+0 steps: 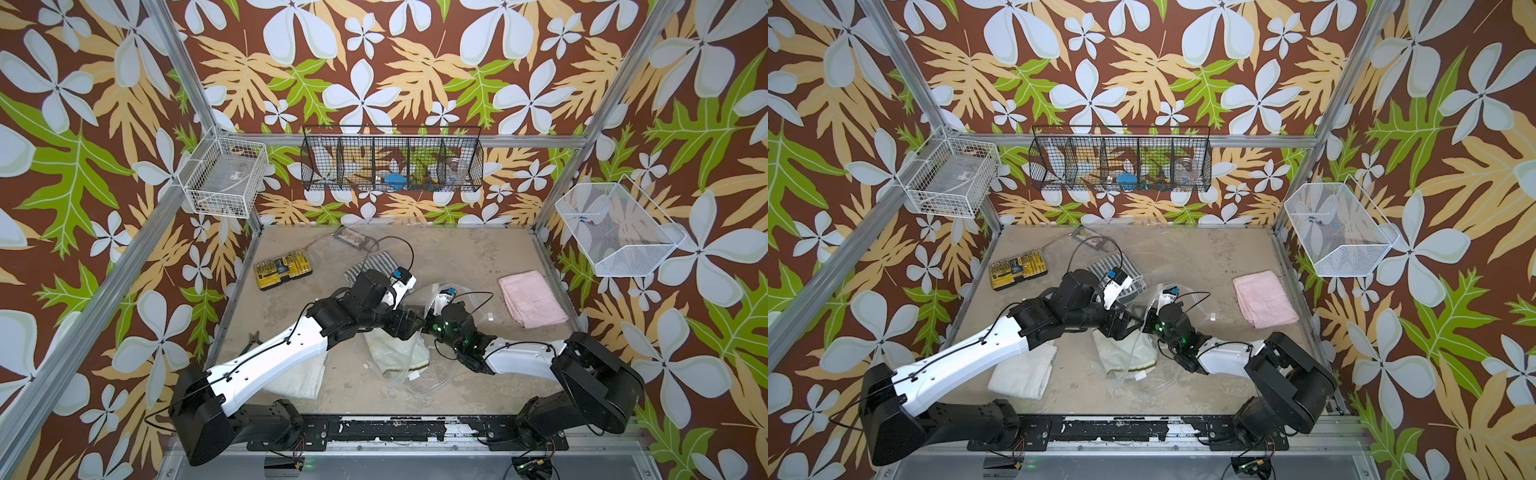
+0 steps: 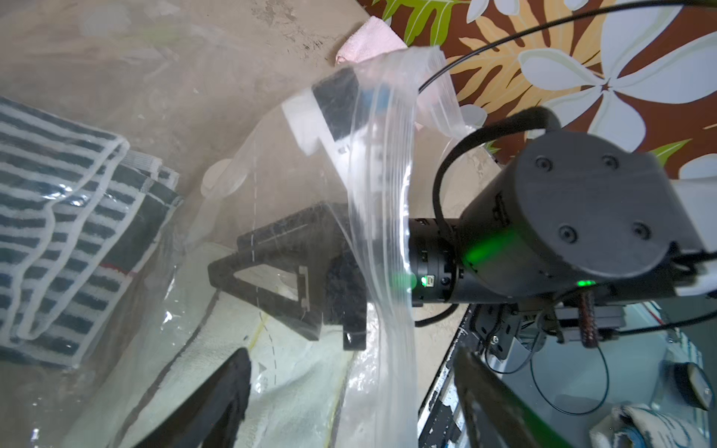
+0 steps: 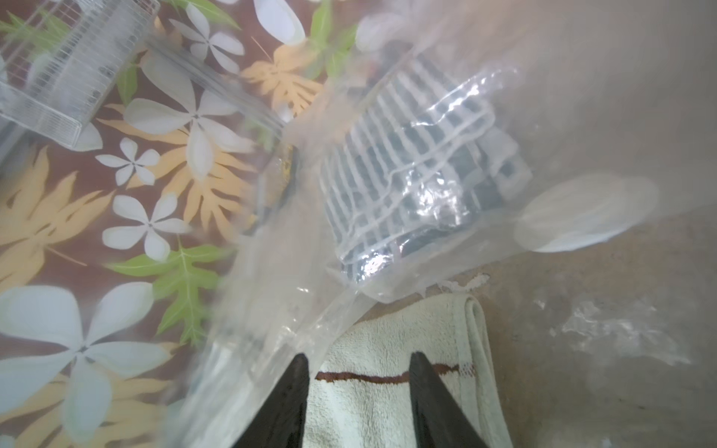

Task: Place the folded towel into the vacuum bag
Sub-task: Place the towel in the vacuum bag.

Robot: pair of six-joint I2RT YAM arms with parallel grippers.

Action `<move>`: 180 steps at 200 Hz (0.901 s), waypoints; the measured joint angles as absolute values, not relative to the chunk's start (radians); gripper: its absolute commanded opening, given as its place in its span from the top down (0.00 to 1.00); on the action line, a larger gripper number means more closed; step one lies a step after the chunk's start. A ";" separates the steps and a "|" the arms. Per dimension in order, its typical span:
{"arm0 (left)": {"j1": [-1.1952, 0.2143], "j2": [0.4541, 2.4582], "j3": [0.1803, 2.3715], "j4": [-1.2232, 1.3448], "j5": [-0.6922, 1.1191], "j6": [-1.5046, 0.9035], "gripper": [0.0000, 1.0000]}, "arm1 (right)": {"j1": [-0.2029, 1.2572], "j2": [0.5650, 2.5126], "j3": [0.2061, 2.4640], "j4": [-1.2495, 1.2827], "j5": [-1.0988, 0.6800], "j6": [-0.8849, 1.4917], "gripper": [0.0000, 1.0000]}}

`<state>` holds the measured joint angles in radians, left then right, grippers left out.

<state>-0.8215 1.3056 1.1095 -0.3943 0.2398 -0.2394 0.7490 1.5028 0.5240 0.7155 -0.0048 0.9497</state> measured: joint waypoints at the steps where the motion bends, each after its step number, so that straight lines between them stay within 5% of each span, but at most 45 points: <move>1: -0.822 1.307 1.111 -0.395 0.239 -0.237 0.18 | 0.749 1.503 0.524 0.715 -0.005 0.950 0.56; 65: -0.896 1.433 1.221 -0.410 0.202 -0.181 0.31 | 0.749 1.500 0.530 0.711 -0.020 0.949 0.56; 86: -0.897 1.456 1.238 -0.415 0.146 -0.169 0.48 | 0.749 1.497 0.527 0.711 -0.020 0.950 0.57; 110: -0.897 1.468 1.279 -0.407 0.094 -0.156 0.83 | 0.749 1.495 0.488 0.724 -0.020 0.965 0.61; 129: -0.897 1.467 1.291 -0.388 0.080 -0.157 1.00 | 0.749 1.507 0.450 0.751 -0.020 0.997 0.66; 180: -0.897 1.466 1.282 -0.359 0.111 -0.160 0.94 | 0.750 1.563 0.442 0.791 -0.025 1.068 0.68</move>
